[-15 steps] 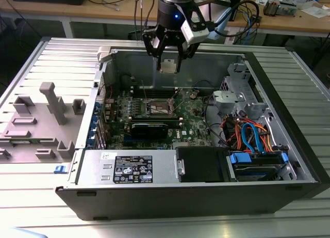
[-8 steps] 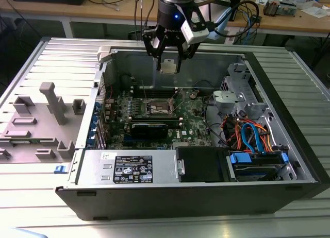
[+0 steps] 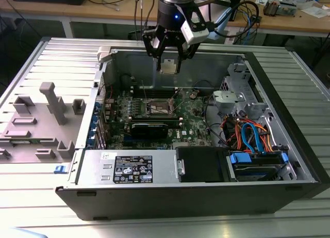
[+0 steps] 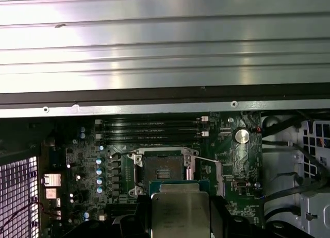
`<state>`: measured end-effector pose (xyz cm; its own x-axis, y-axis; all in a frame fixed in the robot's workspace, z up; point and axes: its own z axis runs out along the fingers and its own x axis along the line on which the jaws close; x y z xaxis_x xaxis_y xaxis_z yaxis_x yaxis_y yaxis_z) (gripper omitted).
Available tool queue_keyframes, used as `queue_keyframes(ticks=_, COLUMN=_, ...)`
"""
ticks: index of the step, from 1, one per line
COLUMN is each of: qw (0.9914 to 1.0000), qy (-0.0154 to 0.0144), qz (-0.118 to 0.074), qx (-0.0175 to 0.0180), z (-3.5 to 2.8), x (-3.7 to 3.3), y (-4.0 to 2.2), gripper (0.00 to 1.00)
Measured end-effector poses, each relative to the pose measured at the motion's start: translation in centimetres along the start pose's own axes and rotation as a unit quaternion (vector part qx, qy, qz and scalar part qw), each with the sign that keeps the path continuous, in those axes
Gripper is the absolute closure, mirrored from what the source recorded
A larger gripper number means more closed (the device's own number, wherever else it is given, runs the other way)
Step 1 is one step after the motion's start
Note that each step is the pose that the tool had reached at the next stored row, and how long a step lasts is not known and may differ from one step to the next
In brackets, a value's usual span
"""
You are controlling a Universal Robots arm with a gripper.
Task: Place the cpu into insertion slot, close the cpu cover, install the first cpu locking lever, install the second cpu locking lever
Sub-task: 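Place the cpu into insertion slot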
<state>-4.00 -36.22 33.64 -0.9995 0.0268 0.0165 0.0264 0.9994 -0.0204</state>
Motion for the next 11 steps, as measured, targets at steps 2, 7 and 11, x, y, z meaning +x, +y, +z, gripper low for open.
queue_keyframes(ticks=2, qw=1.00000, qy=0.0000, qz=0.000, qx=0.0006, z=0.02, x=0.00, y=0.00, gripper=0.45)
queue_keyframes(ticks=7, qw=1.00000, qy=-0.0001, qz=0.000, qx=0.0026, z=0.10, x=0.00, y=-0.01, gripper=0.45)
queue_keyframes(ticks=11, qw=0.99999, qy=-0.0001, qz=0.000, qx=0.0038, z=0.14, x=0.00, y=-0.01, gripper=0.45)
